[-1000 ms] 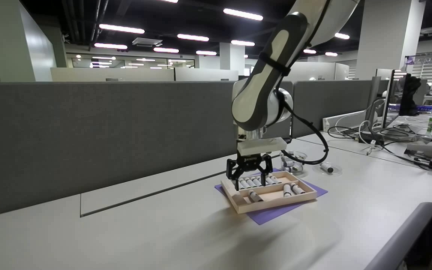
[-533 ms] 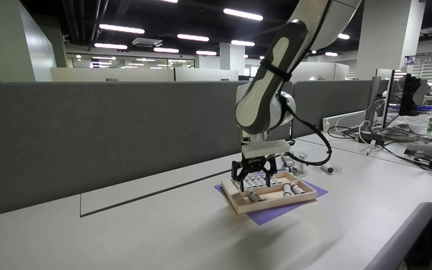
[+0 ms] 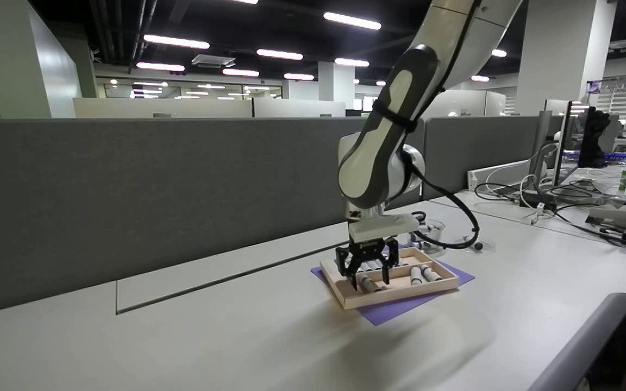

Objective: Put on of the things on the lower compartment of the tray on the clear lid

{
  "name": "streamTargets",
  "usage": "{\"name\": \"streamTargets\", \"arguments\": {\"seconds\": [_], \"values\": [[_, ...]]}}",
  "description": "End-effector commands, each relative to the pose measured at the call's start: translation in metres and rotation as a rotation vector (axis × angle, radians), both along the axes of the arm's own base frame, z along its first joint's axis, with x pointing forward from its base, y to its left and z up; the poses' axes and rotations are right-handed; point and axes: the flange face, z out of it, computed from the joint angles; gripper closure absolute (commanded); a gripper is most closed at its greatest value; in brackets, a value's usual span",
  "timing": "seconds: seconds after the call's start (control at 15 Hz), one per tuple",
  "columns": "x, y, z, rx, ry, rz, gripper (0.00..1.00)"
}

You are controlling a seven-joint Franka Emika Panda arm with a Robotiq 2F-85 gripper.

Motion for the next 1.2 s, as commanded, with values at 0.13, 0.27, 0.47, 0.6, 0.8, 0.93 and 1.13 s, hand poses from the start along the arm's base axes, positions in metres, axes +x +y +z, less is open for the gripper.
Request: {"name": "streamTargets", "arguments": {"seconds": [0.13, 0.27, 0.47, 0.6, 0.8, 0.93, 1.13], "values": [[0.009, 0.001, 0.003, 0.001, 0.007, -0.015, 0.64], [0.011, -0.001, 0.005, 0.014, 0.025, -0.02, 0.8], [0.014, -0.015, 0.016, 0.055, 0.07, -0.045, 0.99], [0.018, -0.031, 0.038, 0.108, 0.097, -0.05, 0.95], [0.026, -0.067, 0.074, 0.162, 0.095, -0.092, 0.95], [0.029, -0.1, 0.096, 0.183, 0.07, -0.145, 0.95], [0.031, -0.154, 0.11, 0.168, 0.017, -0.251, 0.95]]}}
